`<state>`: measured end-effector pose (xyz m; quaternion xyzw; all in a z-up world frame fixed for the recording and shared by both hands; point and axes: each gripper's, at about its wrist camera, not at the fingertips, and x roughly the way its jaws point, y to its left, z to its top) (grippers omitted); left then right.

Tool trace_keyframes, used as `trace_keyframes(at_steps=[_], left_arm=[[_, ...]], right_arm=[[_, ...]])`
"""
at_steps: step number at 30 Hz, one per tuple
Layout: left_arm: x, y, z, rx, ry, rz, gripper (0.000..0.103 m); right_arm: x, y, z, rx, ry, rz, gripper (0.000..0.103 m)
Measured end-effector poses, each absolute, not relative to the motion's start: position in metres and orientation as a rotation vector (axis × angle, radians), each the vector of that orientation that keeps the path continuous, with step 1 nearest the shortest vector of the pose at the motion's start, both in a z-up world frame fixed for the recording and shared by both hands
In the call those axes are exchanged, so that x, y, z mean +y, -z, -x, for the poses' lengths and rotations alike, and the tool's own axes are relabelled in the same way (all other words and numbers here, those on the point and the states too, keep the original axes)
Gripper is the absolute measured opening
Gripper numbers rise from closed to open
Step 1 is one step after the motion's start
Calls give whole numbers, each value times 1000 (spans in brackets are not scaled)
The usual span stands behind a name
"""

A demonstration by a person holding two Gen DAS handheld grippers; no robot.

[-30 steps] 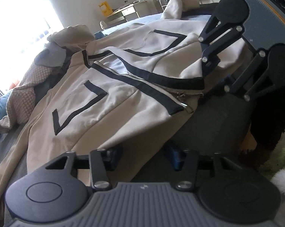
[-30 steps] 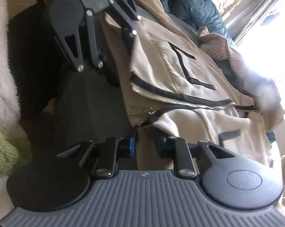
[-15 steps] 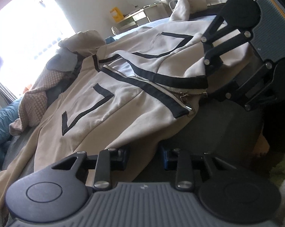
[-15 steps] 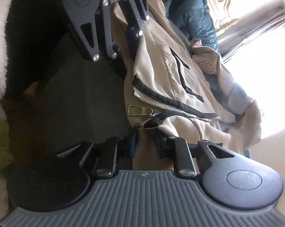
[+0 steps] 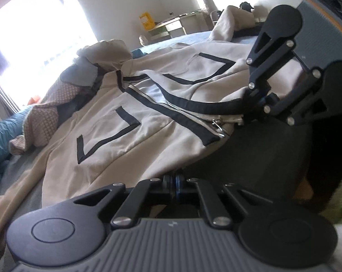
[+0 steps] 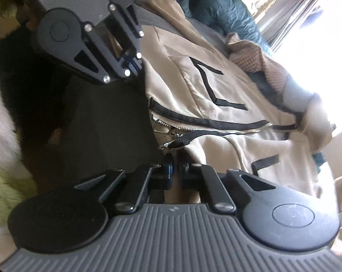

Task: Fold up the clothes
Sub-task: 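Hold the zipper hem with both tools and pull it taut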

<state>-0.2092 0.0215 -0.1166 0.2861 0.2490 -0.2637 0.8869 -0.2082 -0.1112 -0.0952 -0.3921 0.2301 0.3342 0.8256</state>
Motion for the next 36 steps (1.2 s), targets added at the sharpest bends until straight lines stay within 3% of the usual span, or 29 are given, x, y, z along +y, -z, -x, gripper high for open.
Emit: trace_keyframes(at_steps=[7, 25, 30, 32, 36], left_arm=[[24, 113, 224, 537, 615, -652, 2], [30, 121, 211, 628, 664, -609, 3], [30, 132, 217, 597, 613, -601, 8], [33, 138, 224, 580, 578, -623, 16], [43, 149, 238, 550, 496, -699, 18]], right_arm=[[-122, 78, 205, 597, -859, 778, 1], [-119, 73, 199, 665, -963, 863, 1], [-115, 91, 205, 633, -907, 877, 2], [-113, 95, 211, 615, -876, 873, 5], [-117, 97, 220, 568, -822, 873, 7]])
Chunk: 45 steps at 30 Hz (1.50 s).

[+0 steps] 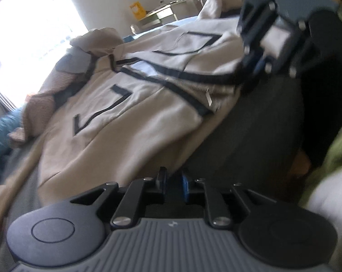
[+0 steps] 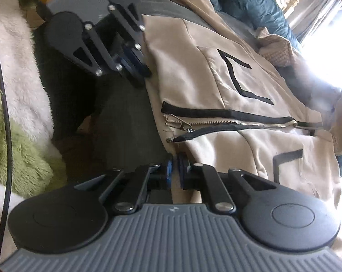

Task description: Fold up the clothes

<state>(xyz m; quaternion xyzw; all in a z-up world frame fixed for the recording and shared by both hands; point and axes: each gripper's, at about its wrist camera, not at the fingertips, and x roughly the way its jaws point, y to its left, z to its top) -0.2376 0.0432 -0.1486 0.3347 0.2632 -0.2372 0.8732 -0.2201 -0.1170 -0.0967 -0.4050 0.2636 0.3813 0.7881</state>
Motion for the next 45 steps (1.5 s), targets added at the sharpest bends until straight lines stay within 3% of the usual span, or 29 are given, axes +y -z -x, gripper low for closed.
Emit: trace_keyframes(at_steps=[8, 14, 17, 18, 20, 22, 33, 40, 45], left_arm=[[81, 139, 225, 575, 320, -621, 20], [79, 149, 227, 512, 345, -778, 30], [81, 151, 226, 485, 359, -801, 30], [81, 151, 225, 483, 365, -792, 27], [82, 151, 225, 480, 373, -780, 6], [81, 150, 227, 470, 373, -791, 3], [86, 147, 232, 610, 441, -784, 0], [90, 122, 234, 695, 489, -588, 20], [69, 90, 223, 659, 545, -441, 36]], right_arm=[[-128, 100, 214, 561, -748, 890, 14], [-123, 111, 219, 523, -739, 989, 23], [-123, 115, 219, 516, -738, 1004, 25], [-123, 116, 218, 515, -737, 1005, 25], [-124, 113, 216, 525, -734, 980, 21], [-126, 107, 214, 531, -720, 944, 5], [-128, 99, 209, 672, -823, 901, 2], [-145, 90, 232, 685, -804, 695, 18], [-175, 68, 242, 655, -736, 401, 21]])
